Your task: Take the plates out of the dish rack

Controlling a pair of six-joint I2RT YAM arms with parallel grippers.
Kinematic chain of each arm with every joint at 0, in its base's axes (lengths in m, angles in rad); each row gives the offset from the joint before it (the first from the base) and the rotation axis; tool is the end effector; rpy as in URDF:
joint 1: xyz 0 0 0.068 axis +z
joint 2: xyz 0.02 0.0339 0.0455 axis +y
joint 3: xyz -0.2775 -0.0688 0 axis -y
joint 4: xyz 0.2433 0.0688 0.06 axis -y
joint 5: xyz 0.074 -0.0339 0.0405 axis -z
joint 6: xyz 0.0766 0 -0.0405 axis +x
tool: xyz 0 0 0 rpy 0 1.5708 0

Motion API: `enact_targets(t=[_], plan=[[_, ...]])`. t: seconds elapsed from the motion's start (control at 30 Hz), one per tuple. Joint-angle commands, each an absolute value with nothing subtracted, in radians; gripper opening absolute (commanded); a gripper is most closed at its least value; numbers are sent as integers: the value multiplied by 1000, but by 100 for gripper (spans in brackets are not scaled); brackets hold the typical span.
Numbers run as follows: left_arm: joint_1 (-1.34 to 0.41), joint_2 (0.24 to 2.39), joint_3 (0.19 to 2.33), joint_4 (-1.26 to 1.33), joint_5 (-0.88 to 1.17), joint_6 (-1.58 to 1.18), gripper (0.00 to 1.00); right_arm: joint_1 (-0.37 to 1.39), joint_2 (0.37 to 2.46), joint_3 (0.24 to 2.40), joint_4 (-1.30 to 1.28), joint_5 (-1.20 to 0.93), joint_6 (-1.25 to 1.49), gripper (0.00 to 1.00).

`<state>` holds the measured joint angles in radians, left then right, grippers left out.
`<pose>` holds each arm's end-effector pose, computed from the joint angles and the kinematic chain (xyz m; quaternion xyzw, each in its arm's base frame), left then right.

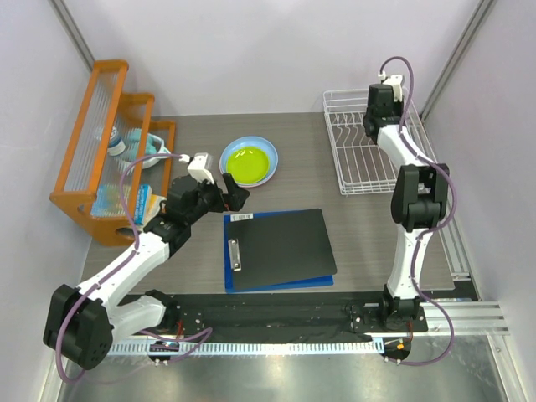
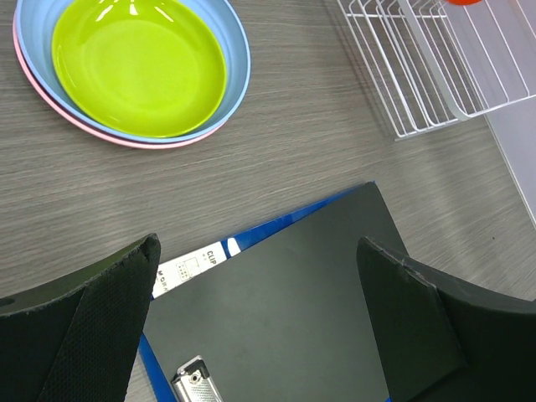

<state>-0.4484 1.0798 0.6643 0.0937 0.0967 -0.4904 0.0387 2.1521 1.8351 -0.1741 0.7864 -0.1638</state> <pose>0.2478 -0.1274 0.2674 0.0112 0.8107 -0.2991 0.5031 0.5369 -0.0335 0.2662 0.1158 0.8082 -0.3577 0.4533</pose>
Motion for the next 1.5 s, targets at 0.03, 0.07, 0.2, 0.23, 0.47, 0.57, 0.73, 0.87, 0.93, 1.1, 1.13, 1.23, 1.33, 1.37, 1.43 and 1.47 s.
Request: enact_targets(t=[0.03,0.07,0.2,0.23,0.47,0.57,0.73,0.87,0.93,1.1,1.13,1.23,1.33,1.37,1.43,1.47], plan=[[-445,1074,676,97,83,-502,99,60,1941,1783,14,900,-204,1],[-445,1072,676,97,86,-508,99,67,1913,1784,8,900,-195,1],[-445,1074,679,113,86,-531,100,101,1810,1748,-130,873,-91,1],[-445,1078,686,112,90,-531,99,107,1783,1740,-158,858,-66,1],[-445,1095,761,124,139,-545,99,199,1589,1657,-408,609,173,1],[-446,1121,802,137,178,-561,99,235,1470,1531,-419,438,276,1],[-445,1178,808,222,212,-615,99,253,1332,1352,-416,155,402,1],[-445,1242,811,306,253,-667,99,284,1221,1227,-351,14,500,1],[-445,1282,804,359,271,-686,100,299,1198,1171,-328,-55,544,1],[-446,1361,814,477,310,-729,99,356,1128,1039,-258,-115,623,2],[-446,1386,818,492,317,-735,99,363,1121,1017,-243,-127,649,2],[-446,1423,825,551,348,-768,99,387,1104,960,-192,-166,692,3],[-451,1448,818,604,354,-791,100,409,1098,933,-161,-184,710,3],[-453,1459,818,626,354,-796,99,414,1098,919,-153,-183,724,4],[-454,1469,822,638,362,-804,99,423,1101,899,-123,-201,745,5],[-456,1479,824,643,367,-805,98,425,1104,894,-100,-224,750,5]])
